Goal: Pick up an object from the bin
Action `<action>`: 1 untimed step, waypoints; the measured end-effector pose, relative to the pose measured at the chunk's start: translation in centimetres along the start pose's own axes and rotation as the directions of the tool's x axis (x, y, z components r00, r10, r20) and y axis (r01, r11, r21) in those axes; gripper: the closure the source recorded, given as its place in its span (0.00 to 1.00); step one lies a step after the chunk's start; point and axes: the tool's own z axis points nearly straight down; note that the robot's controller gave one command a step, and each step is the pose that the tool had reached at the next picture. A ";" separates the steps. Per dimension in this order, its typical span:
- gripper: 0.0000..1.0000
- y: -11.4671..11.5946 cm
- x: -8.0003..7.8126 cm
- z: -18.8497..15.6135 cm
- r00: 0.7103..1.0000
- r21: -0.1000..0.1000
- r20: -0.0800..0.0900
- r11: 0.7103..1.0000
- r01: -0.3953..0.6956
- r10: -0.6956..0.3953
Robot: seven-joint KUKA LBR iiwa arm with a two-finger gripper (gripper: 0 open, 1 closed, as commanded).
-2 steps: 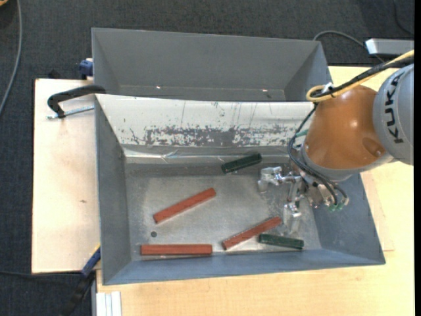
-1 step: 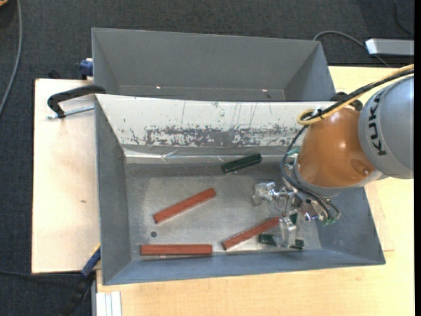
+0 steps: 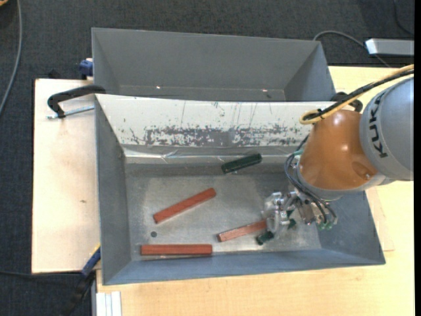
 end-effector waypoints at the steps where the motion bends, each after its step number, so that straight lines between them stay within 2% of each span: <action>1: 1.00 0.0 0.0 0.0 1.000 0.000 0.000 1.000 0.000 0.000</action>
Offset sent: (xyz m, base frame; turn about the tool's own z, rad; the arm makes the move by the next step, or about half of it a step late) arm -0.0001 -0.0001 0.0097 0.0000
